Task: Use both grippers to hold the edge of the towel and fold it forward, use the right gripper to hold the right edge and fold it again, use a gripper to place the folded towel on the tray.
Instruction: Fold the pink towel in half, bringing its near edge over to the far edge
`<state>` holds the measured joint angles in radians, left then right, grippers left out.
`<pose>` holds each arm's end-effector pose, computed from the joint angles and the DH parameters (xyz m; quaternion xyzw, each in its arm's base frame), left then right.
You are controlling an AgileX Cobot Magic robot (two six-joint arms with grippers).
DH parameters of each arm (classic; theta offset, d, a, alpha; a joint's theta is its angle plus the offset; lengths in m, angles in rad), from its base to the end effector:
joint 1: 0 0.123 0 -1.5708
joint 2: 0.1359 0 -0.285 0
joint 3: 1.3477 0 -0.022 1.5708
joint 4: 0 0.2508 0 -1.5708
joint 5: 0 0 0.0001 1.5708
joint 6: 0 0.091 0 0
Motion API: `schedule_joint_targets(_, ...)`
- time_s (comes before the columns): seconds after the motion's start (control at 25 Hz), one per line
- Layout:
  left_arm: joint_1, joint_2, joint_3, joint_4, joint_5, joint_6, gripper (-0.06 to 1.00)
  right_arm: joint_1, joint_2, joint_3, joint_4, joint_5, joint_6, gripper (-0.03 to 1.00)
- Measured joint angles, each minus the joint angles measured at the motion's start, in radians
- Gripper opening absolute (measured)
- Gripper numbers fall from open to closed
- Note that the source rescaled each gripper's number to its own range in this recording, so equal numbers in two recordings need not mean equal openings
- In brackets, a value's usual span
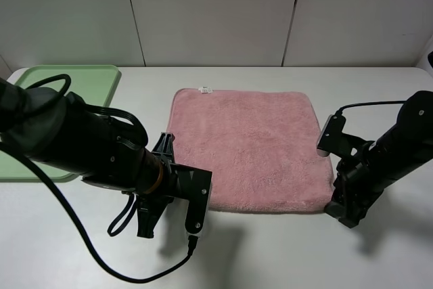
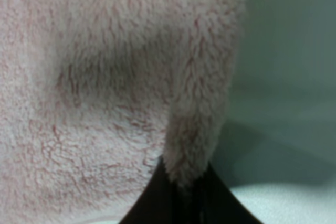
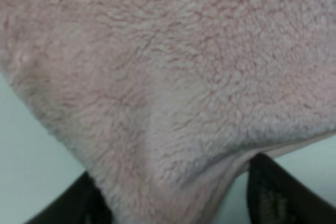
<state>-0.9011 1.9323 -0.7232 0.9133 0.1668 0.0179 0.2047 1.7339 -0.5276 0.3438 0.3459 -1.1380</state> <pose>0.1927 -0.2240 0.0722 0.7707 0.6101 0.0669 0.1712 0.2176 0.0558 0.0896 -0.4886 0.8684 0.0359 0.0764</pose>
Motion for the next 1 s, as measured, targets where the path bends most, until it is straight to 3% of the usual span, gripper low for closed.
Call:
schedule_joint_targets(0.12, 0.000, 0.001, 0.000, 0.001, 0.000, 0.000, 0.01, 0.000, 0.000, 0.000, 0.001, 0.000, 0.000, 0.45)
schedule_joint_targets(0.36, 0.000, 0.001, 0.000, 0.003, 0.000, 0.000, 0.01, 0.000, 0.000, 0.000, 0.006, 0.004, 0.003, 0.02)
schedule_joint_targets(0.76, 0.000, 0.001, 0.000, 0.006, 0.011, 0.000, 0.01, 0.000, -0.004, -0.004, 0.006, 0.016, 0.003, 0.00)
schedule_joint_targets(1.0, 0.000, -0.020, 0.001, 0.006, 0.044, 0.000, 0.00, 0.000, -0.059, -0.010, 0.003, 0.076, 0.003, 0.00)
